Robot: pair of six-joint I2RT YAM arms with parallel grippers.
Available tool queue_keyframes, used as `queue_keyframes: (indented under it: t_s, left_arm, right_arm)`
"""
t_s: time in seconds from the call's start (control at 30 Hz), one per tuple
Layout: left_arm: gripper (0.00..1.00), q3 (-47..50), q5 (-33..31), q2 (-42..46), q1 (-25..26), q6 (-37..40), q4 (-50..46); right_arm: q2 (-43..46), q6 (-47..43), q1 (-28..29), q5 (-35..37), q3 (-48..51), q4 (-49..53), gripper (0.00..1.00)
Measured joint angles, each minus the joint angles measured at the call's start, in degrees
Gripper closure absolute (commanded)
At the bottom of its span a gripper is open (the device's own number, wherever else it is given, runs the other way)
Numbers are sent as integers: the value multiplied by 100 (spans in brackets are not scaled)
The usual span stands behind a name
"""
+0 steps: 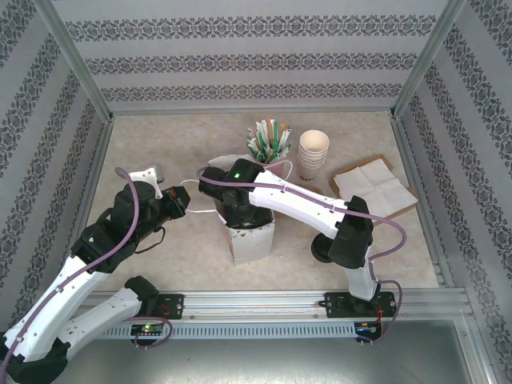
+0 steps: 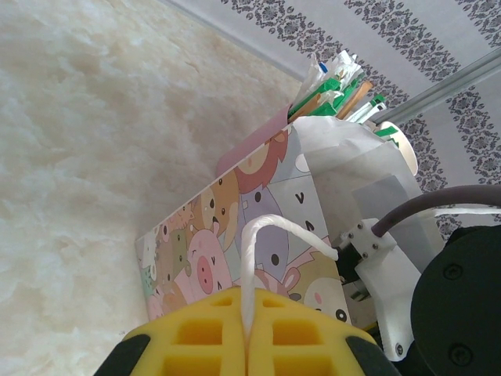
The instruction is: Pack the takeout coffee
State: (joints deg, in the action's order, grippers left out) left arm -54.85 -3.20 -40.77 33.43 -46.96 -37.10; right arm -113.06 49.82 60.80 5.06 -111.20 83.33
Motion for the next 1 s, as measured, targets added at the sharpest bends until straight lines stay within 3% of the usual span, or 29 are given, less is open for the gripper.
queue_keyframes:
  t_s: [1.0]
  left_arm:
    - [100,33,0,-138,0,-26,-9]
  right_arm:
    - [195,105,-33,-138,756,-813,59]
